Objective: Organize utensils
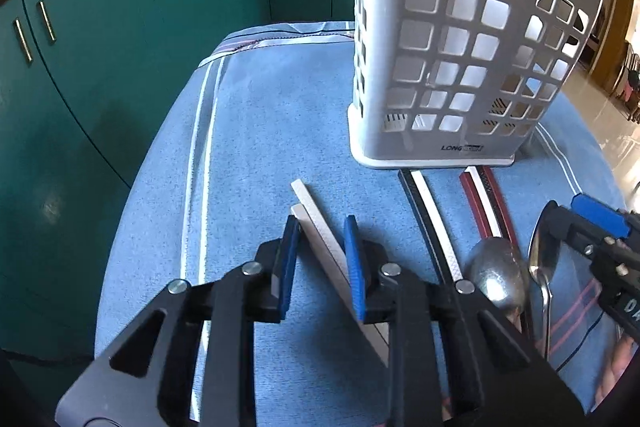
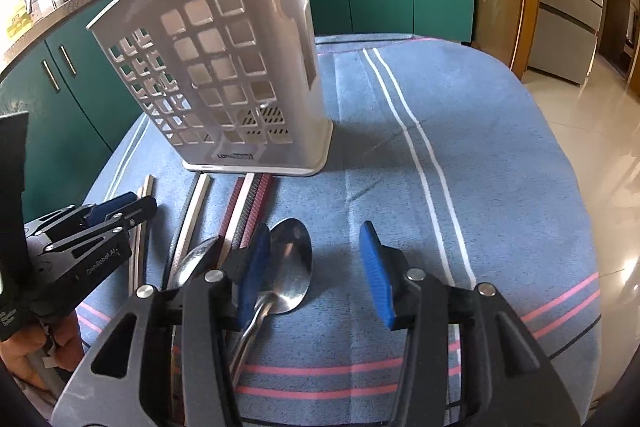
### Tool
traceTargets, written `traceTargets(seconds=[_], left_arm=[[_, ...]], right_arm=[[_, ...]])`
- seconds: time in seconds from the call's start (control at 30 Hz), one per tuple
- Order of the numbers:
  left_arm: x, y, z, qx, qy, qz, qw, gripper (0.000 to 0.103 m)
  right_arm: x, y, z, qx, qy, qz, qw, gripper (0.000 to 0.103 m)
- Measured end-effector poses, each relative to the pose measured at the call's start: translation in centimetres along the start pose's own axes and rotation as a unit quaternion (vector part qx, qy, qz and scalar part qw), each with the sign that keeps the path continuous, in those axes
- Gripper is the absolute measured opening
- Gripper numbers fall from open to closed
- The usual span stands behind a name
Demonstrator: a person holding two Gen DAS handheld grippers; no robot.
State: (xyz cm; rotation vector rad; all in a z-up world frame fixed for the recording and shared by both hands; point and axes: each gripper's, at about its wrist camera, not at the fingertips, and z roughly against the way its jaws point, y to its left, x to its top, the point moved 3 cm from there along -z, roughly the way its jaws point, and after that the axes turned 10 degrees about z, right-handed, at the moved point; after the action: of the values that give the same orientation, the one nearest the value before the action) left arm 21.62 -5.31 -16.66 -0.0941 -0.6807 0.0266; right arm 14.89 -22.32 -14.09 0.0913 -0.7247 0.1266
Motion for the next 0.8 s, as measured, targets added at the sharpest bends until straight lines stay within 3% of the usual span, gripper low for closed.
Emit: traceTargets(seconds=[0.07, 0.2, 0.3, 0.37, 0.47, 0.53, 0.6, 0.8], left_arm=[[-0.2, 0.0, 0.4, 0.000, 0.000, 0.000, 1.0000, 0.021], [0.3, 0.5, 1.2, -0.012, -0.009, 0.005, 0.9999, 0.008], [0.6, 1.0, 1.8, -0.026, -0.006, 0.017, 0.9995, 0.001], [0.7, 1.5, 1.6, -0.024, -0.004, 0.022, 0.9995, 0.001], [0.8, 2.0, 1.4, -0.020, 0.000, 0.027, 0.9994, 0.001], [0.8, 2.1, 1.3, -0.018, 0.001, 0.025, 0.9995, 0.007], [0.7, 2.1, 1.3, -0.015, 0.003, 0.024, 0.9996, 0.026], [0.7, 2.3, 0.6, -0.013, 0.005, 0.023, 0.9996, 0.026]], right_arm=[[0.3, 0.3, 0.8, 0.004, -0.011, 0.003, 1.000, 0.046], [0.6, 2.6, 0.8, 0.031, -0.006, 0.036, 0.999, 0.045], [1.2, 4.0, -0.5, 0.025, 0.004, 0.054, 0.998, 0.033], [1.6, 4.3, -1.5, 0.024, 0.013, 0.057, 0.998, 0.022], [2.2, 3.8, -3.7, 0.008, 0.040, 0.038, 0.998, 0.015], [2.6, 3.7, -4.1, -0.009, 0.045, 0.043, 0.998, 0.015], [2.8, 3.8, -4.7, -0.012, 0.059, 0.045, 0.997, 0.015], [2.7, 4.5, -5.0, -0.022, 0.056, 0.055, 0.997, 0.013]])
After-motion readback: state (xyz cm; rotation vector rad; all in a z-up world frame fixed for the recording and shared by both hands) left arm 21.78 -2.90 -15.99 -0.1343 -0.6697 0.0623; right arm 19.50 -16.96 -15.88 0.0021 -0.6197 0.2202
